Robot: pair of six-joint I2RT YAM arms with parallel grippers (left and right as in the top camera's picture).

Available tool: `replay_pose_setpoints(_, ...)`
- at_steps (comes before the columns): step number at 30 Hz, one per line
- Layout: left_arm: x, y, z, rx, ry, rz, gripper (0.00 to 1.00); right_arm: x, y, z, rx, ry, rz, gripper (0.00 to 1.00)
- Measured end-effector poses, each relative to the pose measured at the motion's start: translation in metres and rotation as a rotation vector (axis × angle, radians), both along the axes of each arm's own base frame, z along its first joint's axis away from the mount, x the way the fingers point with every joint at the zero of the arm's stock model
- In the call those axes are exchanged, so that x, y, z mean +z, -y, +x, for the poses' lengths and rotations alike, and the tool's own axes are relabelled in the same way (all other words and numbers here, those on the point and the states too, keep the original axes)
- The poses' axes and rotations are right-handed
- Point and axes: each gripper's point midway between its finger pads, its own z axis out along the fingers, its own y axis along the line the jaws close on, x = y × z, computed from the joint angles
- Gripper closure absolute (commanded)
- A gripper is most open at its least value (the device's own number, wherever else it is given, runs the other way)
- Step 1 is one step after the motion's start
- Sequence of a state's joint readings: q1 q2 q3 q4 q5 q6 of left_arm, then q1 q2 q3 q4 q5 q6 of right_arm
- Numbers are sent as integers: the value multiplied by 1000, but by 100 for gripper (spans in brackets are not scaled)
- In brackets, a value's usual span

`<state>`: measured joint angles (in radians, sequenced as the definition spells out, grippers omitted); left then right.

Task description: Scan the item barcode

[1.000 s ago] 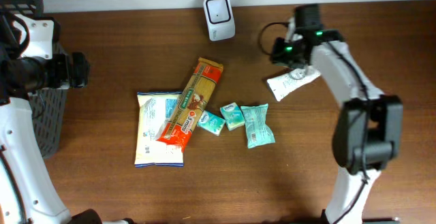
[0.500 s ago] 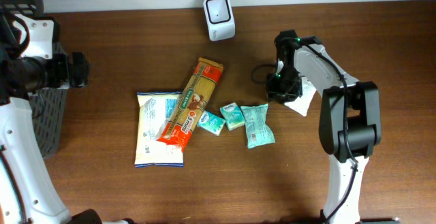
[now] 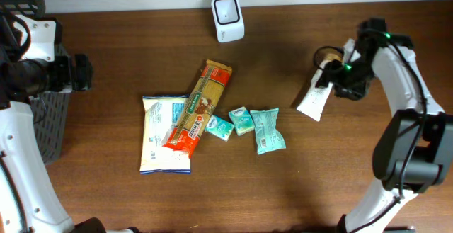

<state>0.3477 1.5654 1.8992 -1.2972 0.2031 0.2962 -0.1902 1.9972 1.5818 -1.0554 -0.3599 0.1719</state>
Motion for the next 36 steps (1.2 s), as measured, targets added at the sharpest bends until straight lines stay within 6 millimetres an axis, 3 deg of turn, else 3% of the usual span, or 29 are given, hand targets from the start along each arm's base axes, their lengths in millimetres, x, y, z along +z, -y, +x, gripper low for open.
replay_pose_setpoints(4, 0, 0, 0, 0, 0, 0, 1, -37, 11, -2, -43, 73, 108, 32)
replay_pose_setpoints(8, 0, 0, 0, 0, 0, 0, 1, -58, 4, 4, -27, 168, 154, 33)
replay_pose_setpoints(10, 0, 0, 0, 0, -1, 0, 1, -58, 0, 14, -20, 246, 181, 45)
replay_pose_setpoints(14, 0, 0, 0, 0, 0, 0, 1, -65, -7, 11, -22, 276, 217, 81)
replay_pose_setpoints(16, 0, 0, 0, 0, 0, 0, 1, -67, -12, 7, -25, 276, 242, 84)
replay_pose_setpoints(18, 0, 0, 0, 0, 0, 0, 1, -67, -20, 6, -5, 289, 247, 96)
replay_pose_setpoints(22, 0, 0, 0, 0, 0, 0, 1, -59, -57, 2, 79, 288, 301, 96)
replay_pose_setpoints(25, 0, 0, 0, 0, -1, -1, 1, -55, -77, -29, 121, 139, 361, 96)
replay_pose_setpoints(28, 1, 0, 1, 0, 3, 1, 1, -30, -89, -54, 224, 6, 346, 96)
replay_pose_setpoints(31, 0, 0, 0, -1, -1, -1, 1, 32, -114, -40, 413, 105, 303, 96)
replay_pose_setpoints(33, 0, 0, 0, 0, -1, 0, 1, 83, -141, -36, 584, 249, 274, 96)
replay_pose_setpoints(35, 0, 0, 0, 0, 0, 0, 1, 105, -170, -47, 749, 317, 279, 96)
replay_pose_setpoints(36, 0, 0, 0, 0, 0, 0, 1, 115, -194, -58, 842, 345, 318, 96)
